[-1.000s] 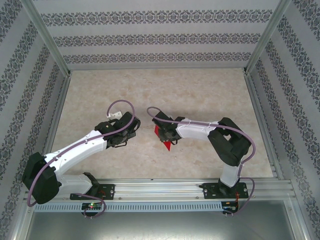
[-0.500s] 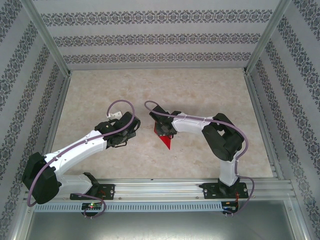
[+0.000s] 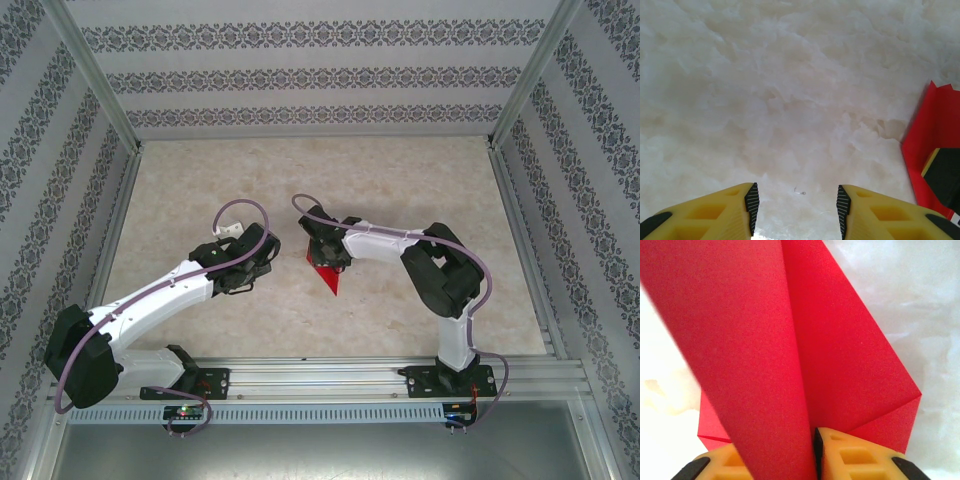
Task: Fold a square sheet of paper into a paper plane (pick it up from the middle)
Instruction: Move a paper plane to the center of the table.
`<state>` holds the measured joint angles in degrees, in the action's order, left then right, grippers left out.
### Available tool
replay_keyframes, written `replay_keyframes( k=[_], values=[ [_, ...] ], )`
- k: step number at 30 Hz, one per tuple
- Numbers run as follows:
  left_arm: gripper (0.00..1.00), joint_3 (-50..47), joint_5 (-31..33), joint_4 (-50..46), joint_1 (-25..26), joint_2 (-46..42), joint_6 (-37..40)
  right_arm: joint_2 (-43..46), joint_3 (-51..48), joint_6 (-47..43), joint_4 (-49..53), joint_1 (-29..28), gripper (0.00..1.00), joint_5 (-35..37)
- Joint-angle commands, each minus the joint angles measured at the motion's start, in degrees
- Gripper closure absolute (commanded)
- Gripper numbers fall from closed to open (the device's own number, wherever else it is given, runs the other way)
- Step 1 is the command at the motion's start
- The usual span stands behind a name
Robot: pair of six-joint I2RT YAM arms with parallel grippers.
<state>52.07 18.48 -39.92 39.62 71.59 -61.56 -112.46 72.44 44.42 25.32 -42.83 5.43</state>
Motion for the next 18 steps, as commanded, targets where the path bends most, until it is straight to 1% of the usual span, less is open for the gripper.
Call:
replay_keyframes(
  k=[1,4,6,7,11,16,18],
  values=[
    [0.52,0.05,0.70,0.47,-0.77,0.22,-0.23,-2.01,1.01,3.71,-0.10,0.32,0.74,-2.23],
    [0.51,0.17,0.77,0.39,-0.77,0.23,0.11,-0.17,1.50,3.19,0.64,0.01,0.71,-1.45],
    [0.48,0.16,0.85,0.57,-0.77,0.26,0.47,1.64,2.04,2.24,2.27,-0.07,0.67,-0.62],
    [0.46,0.22,0.92,0.60,-0.83,0.30,0.64,3.02,2.09,1.71,3.00,-0.08,0.64,0.16],
    [0.44,0.88,1.80,0.14,-0.86,0.26,1.49,10.36,0.59,-0.26,4.46,-0.24,0.53,2.29],
    [0.38,1.93,3.38,-0.61,-0.94,0.39,2.96,20.04,-2.82,-3.20,4.28,-0.51,0.49,4.82],
    [0.34,2.39,4.04,-1.06,-0.97,0.32,3.61,25.26,-5.24,-4.96,3.51,-1.22,0.48,8.70]
  ],
)
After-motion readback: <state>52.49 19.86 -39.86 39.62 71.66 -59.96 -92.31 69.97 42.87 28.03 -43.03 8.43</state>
